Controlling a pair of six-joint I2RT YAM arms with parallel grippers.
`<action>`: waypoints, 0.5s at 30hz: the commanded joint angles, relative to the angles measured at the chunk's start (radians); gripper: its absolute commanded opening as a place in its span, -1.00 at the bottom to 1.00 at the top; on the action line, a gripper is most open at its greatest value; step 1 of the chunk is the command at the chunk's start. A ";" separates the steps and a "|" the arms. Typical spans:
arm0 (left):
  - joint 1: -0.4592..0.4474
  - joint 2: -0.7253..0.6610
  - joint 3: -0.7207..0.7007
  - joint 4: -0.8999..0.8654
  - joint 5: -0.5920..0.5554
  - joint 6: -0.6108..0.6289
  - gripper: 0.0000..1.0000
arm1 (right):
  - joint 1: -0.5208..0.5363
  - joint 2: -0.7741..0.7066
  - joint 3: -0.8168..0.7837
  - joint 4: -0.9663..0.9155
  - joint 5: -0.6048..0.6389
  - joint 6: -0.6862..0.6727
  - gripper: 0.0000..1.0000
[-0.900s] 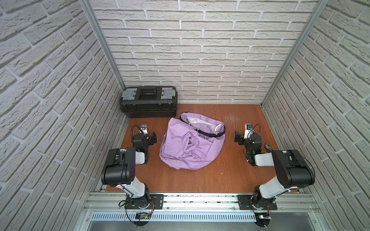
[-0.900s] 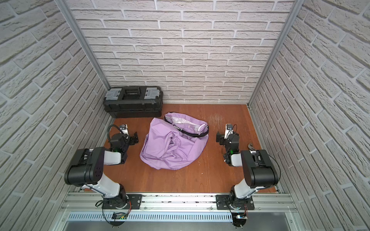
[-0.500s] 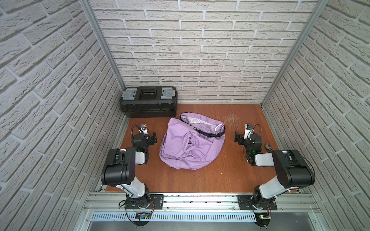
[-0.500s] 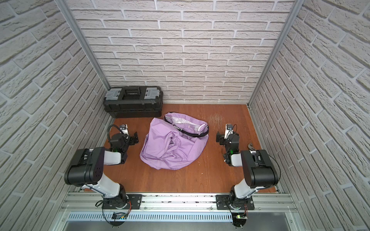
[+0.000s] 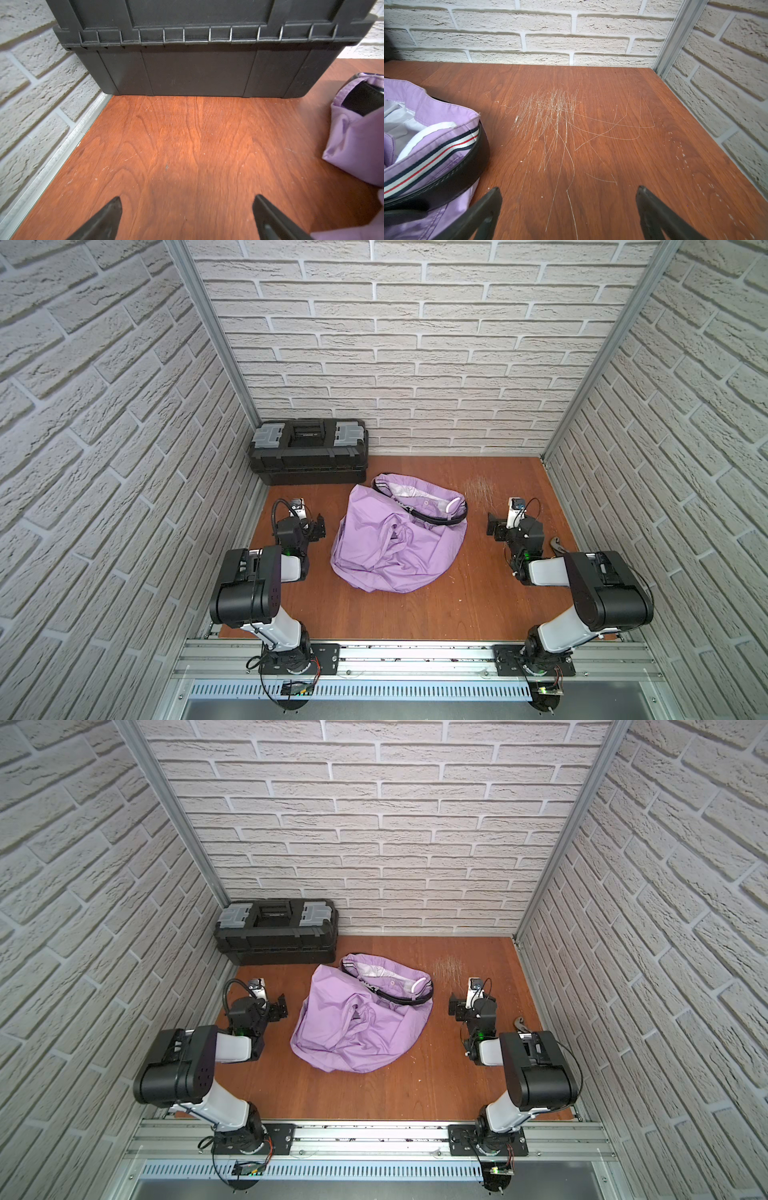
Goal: Remove the belt from the trousers
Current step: Adjust the trousers at the center of the board.
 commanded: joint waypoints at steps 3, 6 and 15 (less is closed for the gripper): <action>-0.004 -0.021 -0.014 0.029 0.011 0.003 0.96 | 0.004 -0.025 -0.015 0.022 -0.010 -0.009 1.00; 0.001 -0.021 -0.012 0.029 0.023 -0.003 0.97 | 0.006 -0.025 -0.015 0.022 -0.010 -0.008 0.99; -0.073 -0.100 -0.054 0.048 -0.090 0.053 0.97 | 0.004 -0.032 -0.023 0.034 -0.015 -0.004 1.00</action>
